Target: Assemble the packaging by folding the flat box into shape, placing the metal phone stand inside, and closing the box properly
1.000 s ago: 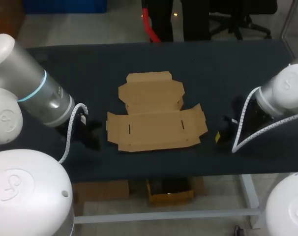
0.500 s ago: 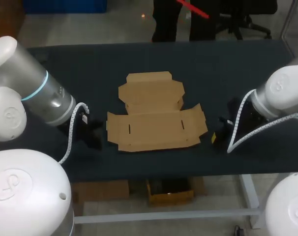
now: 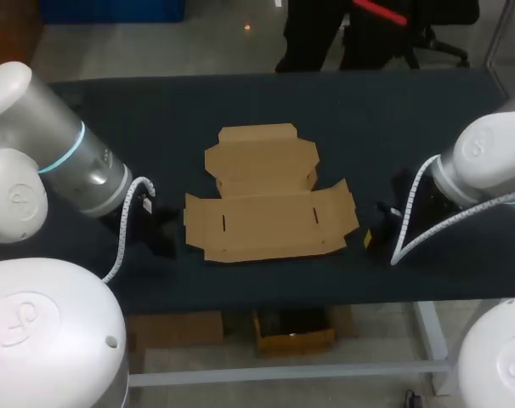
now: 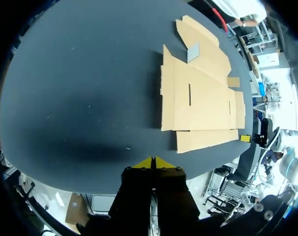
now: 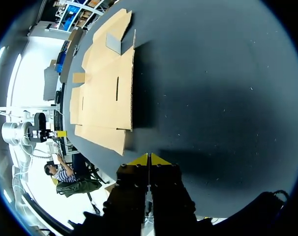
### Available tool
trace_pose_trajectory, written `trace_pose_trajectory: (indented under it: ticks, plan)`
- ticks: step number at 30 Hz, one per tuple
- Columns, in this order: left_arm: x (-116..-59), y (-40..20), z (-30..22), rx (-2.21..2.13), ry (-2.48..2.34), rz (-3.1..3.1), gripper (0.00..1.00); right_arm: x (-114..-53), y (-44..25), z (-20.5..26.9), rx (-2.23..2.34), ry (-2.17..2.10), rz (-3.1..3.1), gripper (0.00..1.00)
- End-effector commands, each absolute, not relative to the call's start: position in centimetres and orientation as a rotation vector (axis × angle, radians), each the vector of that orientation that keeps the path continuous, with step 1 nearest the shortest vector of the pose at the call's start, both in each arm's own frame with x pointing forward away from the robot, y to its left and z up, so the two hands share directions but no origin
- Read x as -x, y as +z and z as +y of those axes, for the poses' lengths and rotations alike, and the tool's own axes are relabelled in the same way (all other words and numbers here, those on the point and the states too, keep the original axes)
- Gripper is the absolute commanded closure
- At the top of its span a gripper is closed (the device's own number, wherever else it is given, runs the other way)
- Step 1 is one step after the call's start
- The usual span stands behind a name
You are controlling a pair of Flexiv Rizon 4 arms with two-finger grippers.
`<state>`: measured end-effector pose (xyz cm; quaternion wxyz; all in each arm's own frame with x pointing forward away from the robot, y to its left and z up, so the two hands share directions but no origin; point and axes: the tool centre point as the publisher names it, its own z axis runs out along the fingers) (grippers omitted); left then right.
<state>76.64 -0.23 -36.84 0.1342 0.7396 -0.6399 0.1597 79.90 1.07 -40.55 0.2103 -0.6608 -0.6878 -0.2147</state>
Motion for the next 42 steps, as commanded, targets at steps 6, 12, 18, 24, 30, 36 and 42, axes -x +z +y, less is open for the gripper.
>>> trace_pose_trajectory:
  ticks: [6, 12, 18, 24, 30, 36, 42]
  plan:
    - [-76.9, -37.8, -1.2, -2.159, 0.444, -1.849, 1.00, -80.7, -41.1, 2.1, 1.820, -0.596, -1.906, 1.00]
    - [-77.0, -38.8, -1.7, -2.141, 0.451, -1.814, 1.00, -80.6, -41.4, 3.0, 1.811, -0.597, -1.907, 1.00]
    - [-76.9, -39.5, -1.8, -2.116, 0.478, -1.790, 1.00, -80.7, -41.6, 4.0, 1.787, -0.607, -1.911, 1.00]
    - [-76.9, -39.8, -2.0, -2.099, 0.494, -1.783, 1.00, -80.8, -42.0, 4.7, 1.780, -0.608, -1.910, 1.00]
    - [-77.1, -40.1, -2.3, -2.073, 0.512, -1.776, 1.00, -81.0, -42.2, 5.0, 1.774, -0.610, -1.904, 1.00]
    - [-77.2, -40.4, -2.7, -2.059, 0.512, -1.772, 1.00, -80.9, -42.2, 5.0, 1.778, -0.615, -1.898, 1.00]
    - [-77.1, -40.9, -3.1, -2.046, 0.504, -1.767, 1.00, -80.9, -42.1, 5.0, 1.787, -0.616, -1.897, 1.00]
